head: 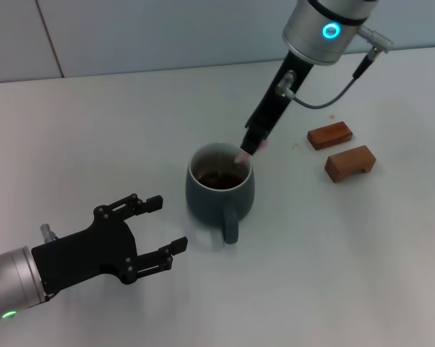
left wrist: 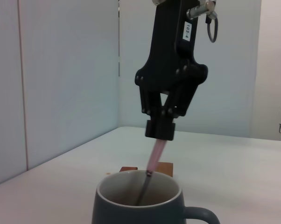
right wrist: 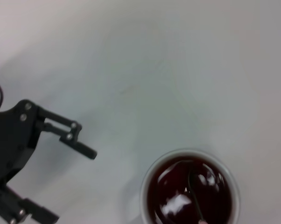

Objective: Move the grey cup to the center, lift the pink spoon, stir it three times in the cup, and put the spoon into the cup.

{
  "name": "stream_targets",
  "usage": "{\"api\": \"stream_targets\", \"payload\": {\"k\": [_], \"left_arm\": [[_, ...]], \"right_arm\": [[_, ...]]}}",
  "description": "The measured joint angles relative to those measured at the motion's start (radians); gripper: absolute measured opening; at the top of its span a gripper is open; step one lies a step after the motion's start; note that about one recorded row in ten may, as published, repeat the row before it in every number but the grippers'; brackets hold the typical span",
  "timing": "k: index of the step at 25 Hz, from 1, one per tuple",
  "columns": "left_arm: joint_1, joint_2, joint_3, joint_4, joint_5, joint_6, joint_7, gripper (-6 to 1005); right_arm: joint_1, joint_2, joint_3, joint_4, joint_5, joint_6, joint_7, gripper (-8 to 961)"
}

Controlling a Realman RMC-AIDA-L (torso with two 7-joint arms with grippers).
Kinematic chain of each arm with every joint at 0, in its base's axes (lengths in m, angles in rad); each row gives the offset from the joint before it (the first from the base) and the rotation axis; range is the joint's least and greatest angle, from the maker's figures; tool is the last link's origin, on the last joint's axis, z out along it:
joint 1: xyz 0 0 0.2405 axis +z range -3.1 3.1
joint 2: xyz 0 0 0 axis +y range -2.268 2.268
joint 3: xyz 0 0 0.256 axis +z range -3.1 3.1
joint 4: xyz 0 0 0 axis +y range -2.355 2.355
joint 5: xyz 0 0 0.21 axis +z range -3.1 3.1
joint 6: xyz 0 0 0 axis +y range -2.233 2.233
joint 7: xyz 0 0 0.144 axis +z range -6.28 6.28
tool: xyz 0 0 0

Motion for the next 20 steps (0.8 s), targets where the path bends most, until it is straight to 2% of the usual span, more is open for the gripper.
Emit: {"api": "stream_targets", "payload": {"k": [3, 4, 8, 9, 10, 11, 13, 14, 15, 16, 17, 18, 20], "left_arm": [[0.000, 0.000, 0.002, 0.000, -0.001, 0.000, -0.001, 784], [0.002, 0.000, 0.002, 0.000, -0.005, 0.000, -0.001, 784], [0.004, 0.000, 0.002, 0.002, -0.008, 0.000, -0.001, 784], [0.004, 0.000, 0.002, 0.002, -0.008, 0.000, -0.001, 784], [0.005, 0.000, -0.002, 0.004, -0.008, 0.000, -0.001, 784], [0.005, 0.000, -0.002, 0.004, -0.008, 0.000, -0.001, 784], [0.006, 0.001, -0.005, 0.006, -0.009, 0.000, -0.001, 784], [0.007, 0.001, -0.005, 0.007, -0.009, 0.001, -0.001, 784], [0.007, 0.001, -0.005, 0.008, -0.009, 0.000, -0.001, 784], [0.007, 0.001, -0.005, 0.008, -0.009, 0.000, -0.001, 784], [0.007, 0.001, -0.005, 0.008, -0.010, -0.001, -0.001, 784], [0.007, 0.002, -0.005, 0.009, -0.010, -0.001, -0.001, 784], [0.007, 0.002, -0.005, 0.009, -0.012, -0.002, -0.001, 784]], "right_arm": [[-0.038, 0.015, 0.001, -0.084, -0.001, -0.001, 0.005, 165], [-0.072, 0.024, 0.000, -0.161, 0.002, -0.006, 0.006, 166], [-0.204, 0.055, -0.001, -0.395, 0.047, -0.019, -0.023, 247], [-0.204, 0.055, -0.001, -0.395, 0.047, -0.019, -0.023, 267], [-0.308, 0.062, -0.020, -0.513, 0.128, -0.008, -0.047, 288], [-0.308, 0.062, -0.020, -0.513, 0.128, -0.008, -0.047, 308], [-0.414, 0.061, -0.037, -0.614, 0.242, 0.010, -0.083, 348], [-0.486, 0.061, -0.037, -0.671, 0.326, 0.024, -0.127, 369], [-0.625, 0.063, -0.039, -0.765, 0.488, 0.073, -0.229, 389], [-0.625, 0.063, -0.039, -0.765, 0.488, 0.073, -0.229, 435], [-0.742, 0.064, -0.050, -0.811, 0.609, 0.126, -0.328, 481], [-0.742, 0.064, -0.050, -0.811, 0.609, 0.126, -0.328, 528], [-0.911, 0.063, -0.058, -0.826, 0.779, 0.169, -0.486, 620]]}}
